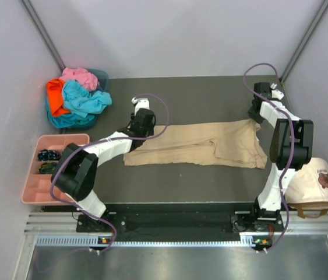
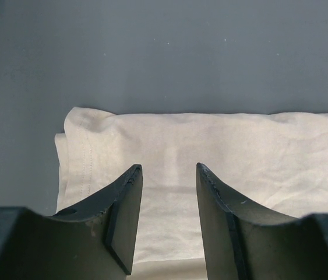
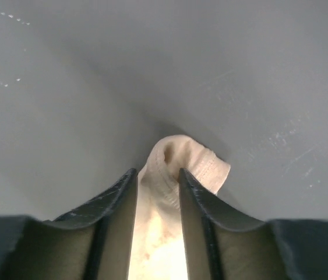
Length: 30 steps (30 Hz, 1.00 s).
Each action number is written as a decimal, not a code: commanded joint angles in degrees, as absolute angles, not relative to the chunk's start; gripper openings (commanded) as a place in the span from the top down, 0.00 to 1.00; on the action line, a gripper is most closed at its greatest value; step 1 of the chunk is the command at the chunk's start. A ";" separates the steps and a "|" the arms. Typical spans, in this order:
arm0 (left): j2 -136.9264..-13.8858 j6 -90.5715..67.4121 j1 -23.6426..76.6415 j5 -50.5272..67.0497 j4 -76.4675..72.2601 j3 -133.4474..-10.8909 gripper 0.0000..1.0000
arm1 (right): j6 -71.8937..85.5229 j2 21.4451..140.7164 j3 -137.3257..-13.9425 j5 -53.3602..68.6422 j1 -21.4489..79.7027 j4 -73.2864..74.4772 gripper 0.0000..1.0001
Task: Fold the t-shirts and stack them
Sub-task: Rotate the tshirt 90 degrees
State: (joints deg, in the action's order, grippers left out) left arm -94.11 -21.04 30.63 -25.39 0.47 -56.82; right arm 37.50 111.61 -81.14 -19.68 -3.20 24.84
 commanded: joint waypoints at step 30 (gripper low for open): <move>-90.62 -20.74 30.41 -31.11 4.04 -56.60 0.53 | 28.30 128.67 -105.80 -6.25 -4.48 15.82 1.00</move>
State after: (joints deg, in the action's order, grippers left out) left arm -93.10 -20.99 30.63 -29.02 3.75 -56.29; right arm 30.28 126.15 -99.53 -11.60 -4.08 21.56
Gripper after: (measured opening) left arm 0.470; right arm 0.014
